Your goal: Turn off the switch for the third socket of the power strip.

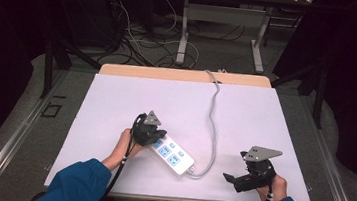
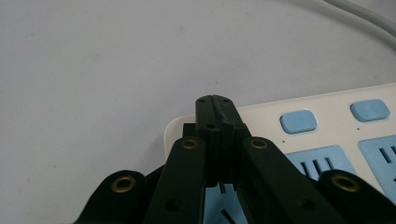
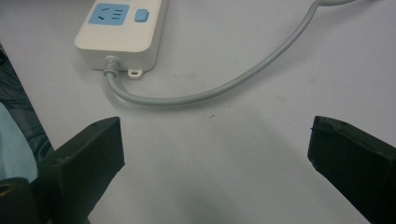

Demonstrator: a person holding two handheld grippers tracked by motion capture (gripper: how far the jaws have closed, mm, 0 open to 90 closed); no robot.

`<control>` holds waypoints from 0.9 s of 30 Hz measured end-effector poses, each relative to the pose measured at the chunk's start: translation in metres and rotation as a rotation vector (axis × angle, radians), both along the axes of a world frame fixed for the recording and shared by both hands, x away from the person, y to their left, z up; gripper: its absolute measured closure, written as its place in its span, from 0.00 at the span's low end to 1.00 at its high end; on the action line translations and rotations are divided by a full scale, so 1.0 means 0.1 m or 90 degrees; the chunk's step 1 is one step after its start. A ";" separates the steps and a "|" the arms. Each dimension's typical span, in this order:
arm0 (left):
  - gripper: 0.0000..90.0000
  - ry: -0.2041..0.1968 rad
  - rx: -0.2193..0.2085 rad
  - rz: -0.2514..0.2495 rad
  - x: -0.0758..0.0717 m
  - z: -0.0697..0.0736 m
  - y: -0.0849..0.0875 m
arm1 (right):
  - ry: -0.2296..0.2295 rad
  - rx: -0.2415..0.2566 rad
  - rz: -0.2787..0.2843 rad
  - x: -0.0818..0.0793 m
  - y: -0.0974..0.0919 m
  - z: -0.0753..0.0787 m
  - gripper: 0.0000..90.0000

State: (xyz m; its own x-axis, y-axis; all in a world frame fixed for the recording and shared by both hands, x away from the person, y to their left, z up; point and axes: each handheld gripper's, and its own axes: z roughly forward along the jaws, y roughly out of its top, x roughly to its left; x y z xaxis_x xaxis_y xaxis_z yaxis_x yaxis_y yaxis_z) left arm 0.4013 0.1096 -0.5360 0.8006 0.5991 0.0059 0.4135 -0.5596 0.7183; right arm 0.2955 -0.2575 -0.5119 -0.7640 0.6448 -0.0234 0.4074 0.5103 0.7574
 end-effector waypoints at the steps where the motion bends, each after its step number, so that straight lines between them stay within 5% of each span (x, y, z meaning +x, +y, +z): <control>1: 1.00 0.000 0.000 0.000 0.00 0.00 0.00 | 0.000 0.001 -0.001 0.00 0.00 0.00 0.03; 27: 1.00 -0.002 0.000 0.000 0.00 0.00 0.00 | 0.000 0.000 0.001 0.00 0.00 0.00 0.03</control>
State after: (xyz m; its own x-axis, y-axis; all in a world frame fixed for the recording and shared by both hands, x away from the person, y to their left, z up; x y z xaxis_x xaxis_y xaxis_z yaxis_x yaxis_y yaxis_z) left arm 0.4011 0.1097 -0.5363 0.8007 0.5991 0.0082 0.4112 -0.5594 0.7197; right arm 0.2957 -0.2575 -0.5119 -0.7647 0.6439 -0.0231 0.4069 0.5105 0.7575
